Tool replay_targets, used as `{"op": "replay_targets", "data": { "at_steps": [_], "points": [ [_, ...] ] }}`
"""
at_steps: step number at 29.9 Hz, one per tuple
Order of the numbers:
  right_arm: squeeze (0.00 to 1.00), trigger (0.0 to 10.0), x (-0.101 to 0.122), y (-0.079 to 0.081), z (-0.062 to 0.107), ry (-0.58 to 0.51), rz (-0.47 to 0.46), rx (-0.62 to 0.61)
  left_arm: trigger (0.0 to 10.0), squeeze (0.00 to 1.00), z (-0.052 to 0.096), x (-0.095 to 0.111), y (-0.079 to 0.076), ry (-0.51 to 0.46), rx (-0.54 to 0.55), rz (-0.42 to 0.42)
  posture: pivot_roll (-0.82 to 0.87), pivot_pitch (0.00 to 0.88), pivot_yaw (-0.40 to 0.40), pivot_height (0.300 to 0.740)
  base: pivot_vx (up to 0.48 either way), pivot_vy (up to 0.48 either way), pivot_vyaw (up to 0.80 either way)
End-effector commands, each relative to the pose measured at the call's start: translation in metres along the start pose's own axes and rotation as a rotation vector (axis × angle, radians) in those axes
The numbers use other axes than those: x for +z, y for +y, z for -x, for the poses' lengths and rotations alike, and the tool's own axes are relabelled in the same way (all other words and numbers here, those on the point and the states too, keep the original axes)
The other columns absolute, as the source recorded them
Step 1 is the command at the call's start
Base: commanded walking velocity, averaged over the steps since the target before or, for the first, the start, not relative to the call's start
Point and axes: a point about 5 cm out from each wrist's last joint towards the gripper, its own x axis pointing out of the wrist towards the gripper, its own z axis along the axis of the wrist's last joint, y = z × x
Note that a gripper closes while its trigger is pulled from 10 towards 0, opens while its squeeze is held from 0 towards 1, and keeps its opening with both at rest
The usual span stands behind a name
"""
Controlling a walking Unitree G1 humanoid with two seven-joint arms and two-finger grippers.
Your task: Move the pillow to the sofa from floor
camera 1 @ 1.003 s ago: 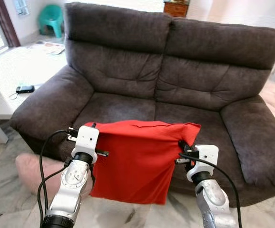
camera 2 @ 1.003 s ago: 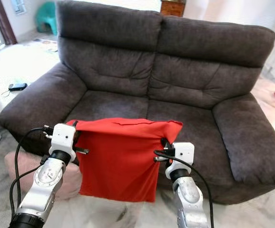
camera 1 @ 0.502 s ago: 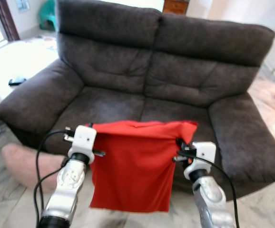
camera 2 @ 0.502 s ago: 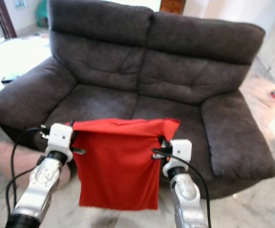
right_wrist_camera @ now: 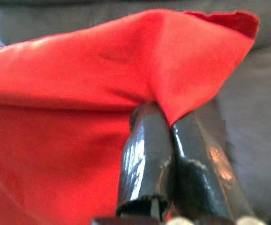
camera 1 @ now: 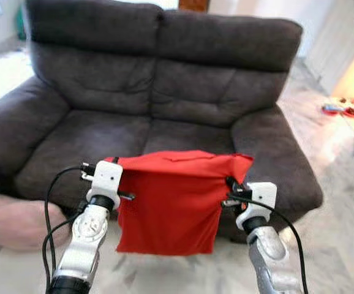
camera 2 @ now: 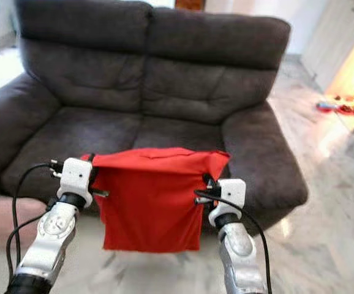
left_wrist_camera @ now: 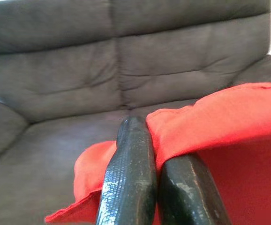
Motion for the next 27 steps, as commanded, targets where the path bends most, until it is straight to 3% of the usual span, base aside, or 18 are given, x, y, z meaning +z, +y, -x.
{"op": "replay_targets", "data": {
  "at_steps": [1, 10, 27],
  "points": [
    [0.00, 10.0, 0.0174, -0.0045, -0.0061, -0.083, -0.005, -0.021, 10.0, 0.00, -0.0040, 0.0143, 0.0144, -0.085, 0.053, -0.017, 0.11, 0.000, -0.116, 0.740, 0.000, -0.247, 0.00],
    [0.00, 10.0, 0.0174, -0.0018, -0.0073, -0.086, -0.007, -0.015, 10.0, 0.00, -0.0032, 0.0136, 0.0134, -0.088, 0.049, -0.015, 0.12, 0.000, -0.121, 0.740, 0.000, -0.245, 0.00],
    [0.00, 10.0, 0.0162, -0.0010, -0.0048, -0.089, -0.019, -0.037, 10.0, 0.00, -0.0074, 0.0172, 0.0135, -0.089, 0.020, -0.023, 0.11, 0.000, -0.105, 0.740, 0.000, 0.000, 0.00]
  ]
}}
